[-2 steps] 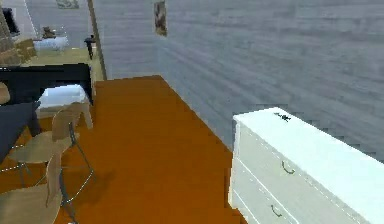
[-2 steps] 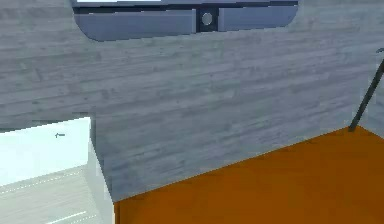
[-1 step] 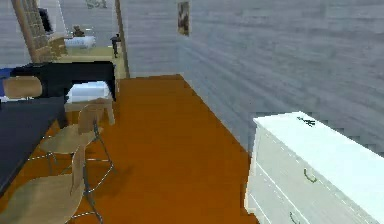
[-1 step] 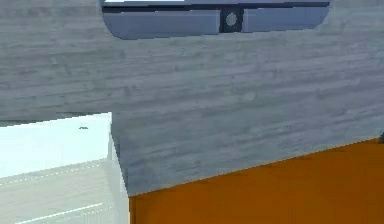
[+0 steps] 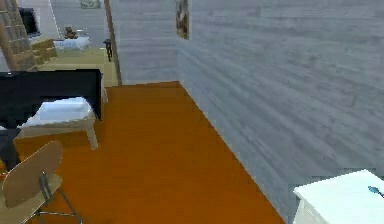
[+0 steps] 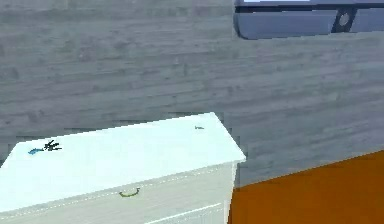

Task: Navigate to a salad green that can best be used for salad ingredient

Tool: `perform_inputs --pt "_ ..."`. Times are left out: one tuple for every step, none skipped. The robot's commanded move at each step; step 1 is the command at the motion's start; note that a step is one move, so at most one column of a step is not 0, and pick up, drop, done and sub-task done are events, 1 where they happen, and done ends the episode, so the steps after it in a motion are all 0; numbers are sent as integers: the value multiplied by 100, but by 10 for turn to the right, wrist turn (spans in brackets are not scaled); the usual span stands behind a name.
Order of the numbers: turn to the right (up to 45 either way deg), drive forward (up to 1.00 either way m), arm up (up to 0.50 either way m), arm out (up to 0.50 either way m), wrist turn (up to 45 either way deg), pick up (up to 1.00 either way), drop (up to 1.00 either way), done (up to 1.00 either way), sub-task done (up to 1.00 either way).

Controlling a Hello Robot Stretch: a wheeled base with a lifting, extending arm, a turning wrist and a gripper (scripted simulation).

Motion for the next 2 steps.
perform_inputs --pt "-150 0 0 0 0 0 0 0 0" --pt "0 100 0 0 0 0 0 0 0"
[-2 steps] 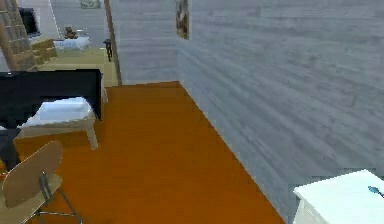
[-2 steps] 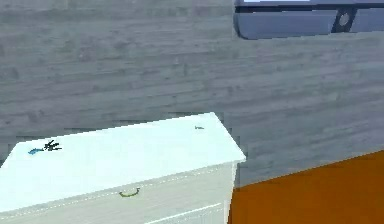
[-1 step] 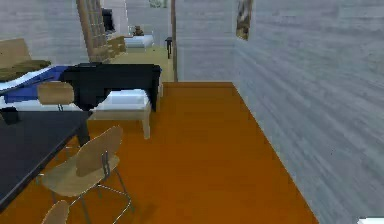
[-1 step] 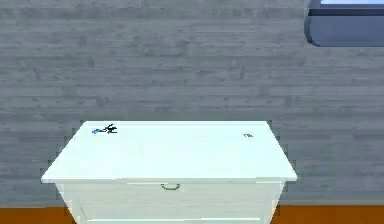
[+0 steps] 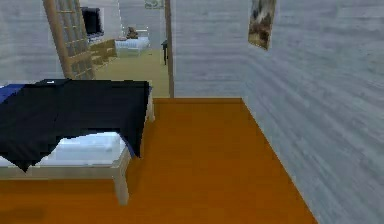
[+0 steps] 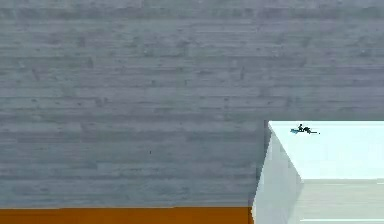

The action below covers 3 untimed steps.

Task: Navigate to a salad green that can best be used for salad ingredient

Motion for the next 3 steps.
perform_inputs --pt "0 35 0 0 0 0 0 0 0" --pt "-450 0 0 0 0 0 0 0 0" --pt "-60 0 0 0 0 0 0 0 0"
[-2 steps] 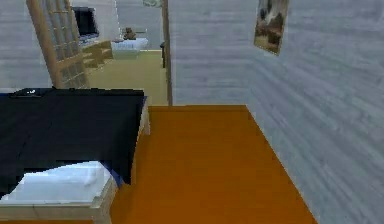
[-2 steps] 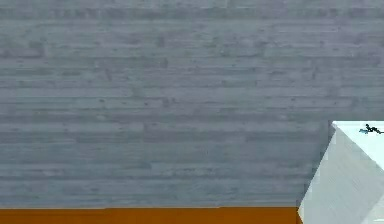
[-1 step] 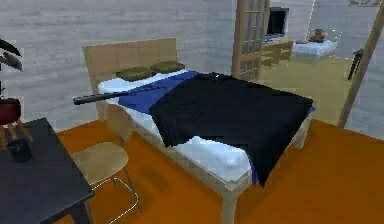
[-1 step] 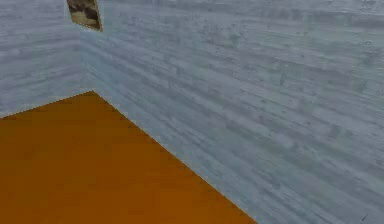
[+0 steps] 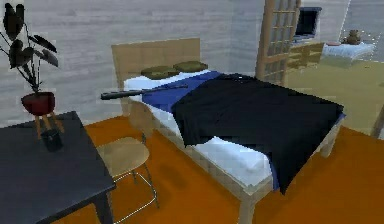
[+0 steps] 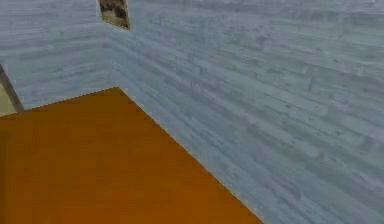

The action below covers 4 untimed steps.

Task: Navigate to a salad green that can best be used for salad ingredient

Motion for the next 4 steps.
perform_inputs --pt "0 5 0 0 0 0 0 0 0" --pt "450 0 0 0 0 0 0 0 0" --pt "30 0 0 0 0 0 0 0 0" --pt "0 100 0 0 0 0 0 0 0"
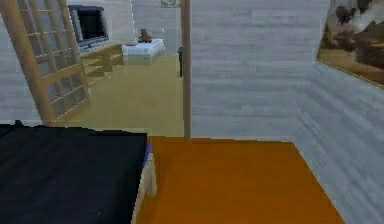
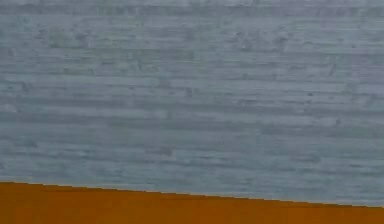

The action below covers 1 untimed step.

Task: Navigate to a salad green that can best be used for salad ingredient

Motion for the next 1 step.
perform_inputs --pt "0 100 0 0 0 0 0 0 0"
